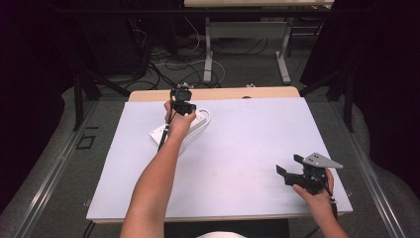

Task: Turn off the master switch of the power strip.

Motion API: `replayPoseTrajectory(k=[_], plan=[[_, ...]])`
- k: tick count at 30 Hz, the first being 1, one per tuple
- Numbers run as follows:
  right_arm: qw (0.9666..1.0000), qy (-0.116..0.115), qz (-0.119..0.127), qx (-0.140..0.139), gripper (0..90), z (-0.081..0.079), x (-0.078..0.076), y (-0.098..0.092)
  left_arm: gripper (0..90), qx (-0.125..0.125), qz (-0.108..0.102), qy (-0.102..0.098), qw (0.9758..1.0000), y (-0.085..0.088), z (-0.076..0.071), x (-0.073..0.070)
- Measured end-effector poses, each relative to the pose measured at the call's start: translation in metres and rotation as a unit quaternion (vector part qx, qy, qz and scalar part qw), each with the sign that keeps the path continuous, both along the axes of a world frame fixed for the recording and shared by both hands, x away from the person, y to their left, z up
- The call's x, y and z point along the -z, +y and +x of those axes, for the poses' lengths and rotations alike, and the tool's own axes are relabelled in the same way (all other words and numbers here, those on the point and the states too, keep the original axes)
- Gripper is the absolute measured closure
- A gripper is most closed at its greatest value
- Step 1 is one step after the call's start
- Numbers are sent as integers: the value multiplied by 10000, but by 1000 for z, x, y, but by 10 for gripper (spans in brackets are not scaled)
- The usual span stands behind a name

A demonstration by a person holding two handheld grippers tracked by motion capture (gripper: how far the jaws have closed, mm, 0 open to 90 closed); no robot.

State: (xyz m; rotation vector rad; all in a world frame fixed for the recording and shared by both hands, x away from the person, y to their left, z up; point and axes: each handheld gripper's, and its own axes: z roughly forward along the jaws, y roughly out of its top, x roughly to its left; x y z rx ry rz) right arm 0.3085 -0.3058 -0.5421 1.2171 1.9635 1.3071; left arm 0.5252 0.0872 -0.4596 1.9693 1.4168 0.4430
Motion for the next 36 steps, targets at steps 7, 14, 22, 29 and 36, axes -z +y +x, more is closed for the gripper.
replayPoseTrajectory(k=[7, 14, 22, 29, 36], plan=[[10000, 18, -12, -20, 170, 0, 0, 0, 900, 157, -191, -33, 9997, 5, -15, -10], [9999, -60, -51, -76, 170, 0, -1, -1, 900, 247, -199, -85, 9995, 11, -31, -15], [9998, -141, -106, -57, 171, -1, -1, 1, 900, 180, -369, -76, 9991, 21, -44, -20], [9998, -117, -103, -131, 172, -1, -1, 1, 900, 252, -463, -115, 9985, 29, -58, -26], [9998, -117, -74, -117, 172, -2, -2, 1, 900, 396, -575, -189, 9974, 37, -75, -29]])
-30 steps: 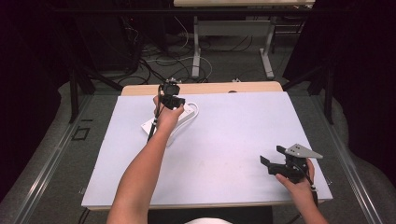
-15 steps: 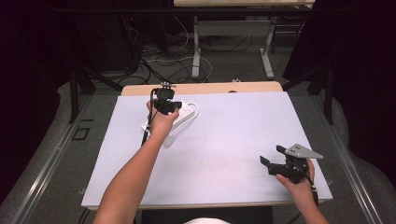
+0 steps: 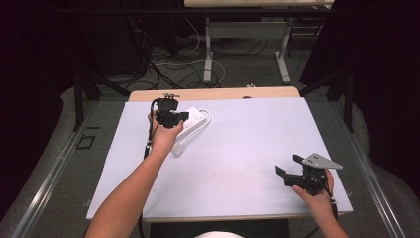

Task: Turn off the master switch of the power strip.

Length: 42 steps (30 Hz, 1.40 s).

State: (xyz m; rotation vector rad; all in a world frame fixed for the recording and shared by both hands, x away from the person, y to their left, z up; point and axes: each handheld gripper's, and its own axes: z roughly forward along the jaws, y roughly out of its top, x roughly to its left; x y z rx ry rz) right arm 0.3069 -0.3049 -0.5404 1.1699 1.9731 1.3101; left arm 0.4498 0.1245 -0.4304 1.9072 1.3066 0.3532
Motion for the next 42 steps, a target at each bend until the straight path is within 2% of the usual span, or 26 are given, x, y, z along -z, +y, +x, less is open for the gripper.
replayPoseTrajectory(k=[5, 10, 13, 14, 21, 25, 28, 29, 31, 33, 37, 40, 42], plan=[[10000, 26, -7, 4, 173, 0, 0, 0, 900, 103, -114, -38, 9999, 7, -13, -4], [10000, 26, -13, 3, 172, 0, 0, 0, 900, 196, -110, -100, 9997, 16, -26, -8], [10000, 42, -75, 30, 173, 0, 0, 0, 900, 237, -193, -119, 9995, 21, -33, -8], [10000, -3, -11, 38, 173, 0, 1, 1, 900, 223, -255, -89, 9994, 22, -35, -8], [10000, 9, -32, -4, 173, 0, 0, 1, 829, 391, -308, -48, 9987, 33, -48, -4], [10000, 9, -31, -18, 173, 0, 0, 1, 802, 378, -274, -181, 9987, 36, -55, -2], [10000, 47, -52, 15, 173, 0, 1, 0, 791, 388, -230, -132, 9989, 40, -59, -2], [10000, 39, -46, 16, 173, 0, 1, 0, 786, 315, -274, -200, 9989, 40, -61, -1], [10000, 24, 15, 53, 173, 0, 1, 1, 766, 313, -224, -256, 9989, 42, -64, 0], [10000, 48, 7, 35, 173, -1, 0, 1, 736, 296, -240, -329, 9987, 44, -68, 1], [10000, 37, 0, 12, 173, 0, 1, 1, 695, 254, -308, -350, 9986, 49, -74, 3], [10000, 27, -8, 0, 173, 0, 1, 1, 629, 184, -435, -342, 9983, 53, -78, 5], [10000, 43, 5, 14, 173, 0, 1, 1, 591, 137, -421, -353, 9984, 55, -81, 7]])
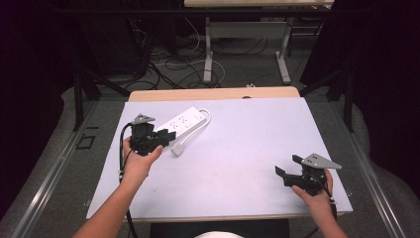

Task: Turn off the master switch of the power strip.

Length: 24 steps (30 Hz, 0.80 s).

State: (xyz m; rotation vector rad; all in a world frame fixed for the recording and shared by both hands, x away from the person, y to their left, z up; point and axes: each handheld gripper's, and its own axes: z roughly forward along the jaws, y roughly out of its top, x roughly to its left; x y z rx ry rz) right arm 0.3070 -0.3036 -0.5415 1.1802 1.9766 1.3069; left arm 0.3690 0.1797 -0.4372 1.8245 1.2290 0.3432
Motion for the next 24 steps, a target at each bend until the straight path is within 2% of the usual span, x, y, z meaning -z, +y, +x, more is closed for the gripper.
replayPoseTrajectory(k=[4, 11, 15, 18, 20, 23, 24], plan=[[10000, -2, 0, -2, 173, 0, 0, 0, 500, -96, -14, -76, 9999, 6, -5, 3], [10000, -1, 3, 5, 173, 0, 0, 0, 381, -295, -19, -86, 9995, 21, -14, 13], [10000, 6, -2, -4, 173, 0, 0, 1, 351, -351, -58, -78, 9993, 30, -18, 18], [10000, 7, -6, 3, 173, 0, 0, 1, 340, -346, -86, -274, 9990, 39, -21, 23], [10000, 34, -33, 9, 173, 0, 0, 1, 329, -397, -124, -166, 9990, 44, -24, 26], [10000, 31, -53, 9, 173, 0, 0, 1, 323, -495, -67, -258, 9984, 47, -29, 32], [10000, 39, -45, 15, 173, 0, 0, 1, 315, -455, -11, -249, 9987, 49, -31, 33]])
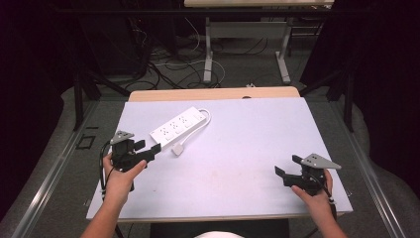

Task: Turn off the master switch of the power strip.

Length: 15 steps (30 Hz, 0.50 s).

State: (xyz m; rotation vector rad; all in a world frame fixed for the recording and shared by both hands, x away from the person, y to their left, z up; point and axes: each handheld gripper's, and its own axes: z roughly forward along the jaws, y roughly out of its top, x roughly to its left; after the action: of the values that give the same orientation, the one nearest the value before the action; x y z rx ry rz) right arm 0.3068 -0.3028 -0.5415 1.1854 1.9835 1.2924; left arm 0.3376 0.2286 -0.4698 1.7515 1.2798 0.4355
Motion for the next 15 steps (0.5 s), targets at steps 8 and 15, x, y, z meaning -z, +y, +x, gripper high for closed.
replayPoseTrajectory(k=[8, 15], plan=[[10000, -25, 14, -13, 173, 0, 1, 1, 207, 45, 3, 97, 9999, 5, -10, 16], [10000, -23, 16, 11, 173, 0, 1, 2, 39, 128, 45, 166, 9998, 5, -11, 32]])
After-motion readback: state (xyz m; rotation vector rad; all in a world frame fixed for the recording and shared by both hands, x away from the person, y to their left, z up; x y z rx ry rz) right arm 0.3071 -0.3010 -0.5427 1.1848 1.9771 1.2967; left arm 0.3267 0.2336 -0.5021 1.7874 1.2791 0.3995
